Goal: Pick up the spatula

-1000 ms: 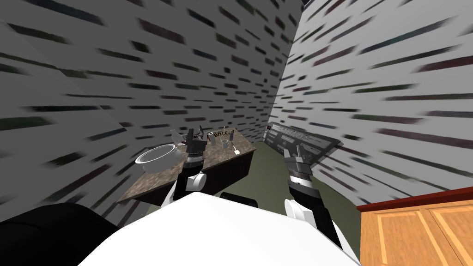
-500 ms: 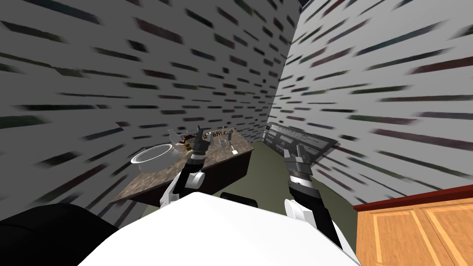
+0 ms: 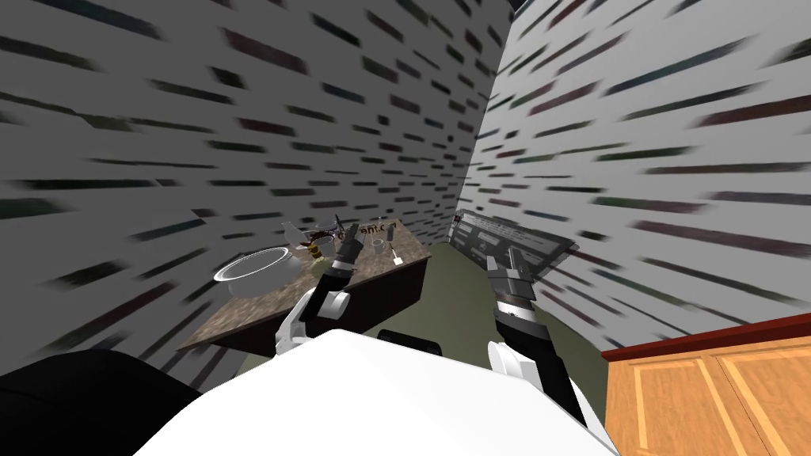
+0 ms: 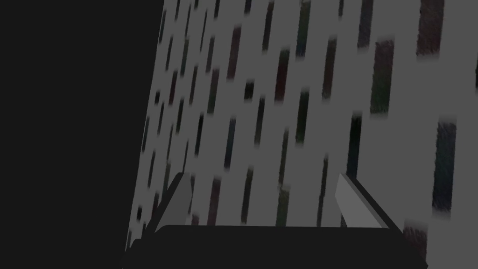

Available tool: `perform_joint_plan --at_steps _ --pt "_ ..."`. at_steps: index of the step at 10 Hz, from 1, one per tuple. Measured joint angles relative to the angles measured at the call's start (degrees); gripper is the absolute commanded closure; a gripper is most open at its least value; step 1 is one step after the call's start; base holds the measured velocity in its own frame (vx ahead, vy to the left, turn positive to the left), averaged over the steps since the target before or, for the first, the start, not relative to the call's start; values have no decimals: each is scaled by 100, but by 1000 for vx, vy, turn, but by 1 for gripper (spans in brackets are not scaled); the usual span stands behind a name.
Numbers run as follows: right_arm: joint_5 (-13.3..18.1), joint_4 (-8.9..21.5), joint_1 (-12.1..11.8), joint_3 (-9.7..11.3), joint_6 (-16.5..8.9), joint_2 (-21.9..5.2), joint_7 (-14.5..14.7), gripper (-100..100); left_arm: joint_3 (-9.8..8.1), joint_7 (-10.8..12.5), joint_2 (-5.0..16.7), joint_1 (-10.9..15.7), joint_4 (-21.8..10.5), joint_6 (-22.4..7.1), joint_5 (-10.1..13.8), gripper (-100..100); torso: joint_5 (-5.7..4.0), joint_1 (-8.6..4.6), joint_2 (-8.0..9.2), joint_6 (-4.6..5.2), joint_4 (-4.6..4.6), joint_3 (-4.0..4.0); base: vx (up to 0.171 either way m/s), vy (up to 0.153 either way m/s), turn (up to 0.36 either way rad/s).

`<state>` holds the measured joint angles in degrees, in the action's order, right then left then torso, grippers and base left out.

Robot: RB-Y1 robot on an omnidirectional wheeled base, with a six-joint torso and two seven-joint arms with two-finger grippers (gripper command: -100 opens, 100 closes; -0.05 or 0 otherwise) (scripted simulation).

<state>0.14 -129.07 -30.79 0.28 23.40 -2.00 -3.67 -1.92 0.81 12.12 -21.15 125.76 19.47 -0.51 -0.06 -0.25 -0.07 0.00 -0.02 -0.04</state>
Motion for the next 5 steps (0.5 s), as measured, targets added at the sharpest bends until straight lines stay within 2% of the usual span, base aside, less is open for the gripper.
perform_joint_plan --at_steps 5 --pt "0 0 0 0 0 0 0 0 -54 -300 304 275 -281 -698 -188 -100 0 -6 2 1 0 1 10 -67 -6"
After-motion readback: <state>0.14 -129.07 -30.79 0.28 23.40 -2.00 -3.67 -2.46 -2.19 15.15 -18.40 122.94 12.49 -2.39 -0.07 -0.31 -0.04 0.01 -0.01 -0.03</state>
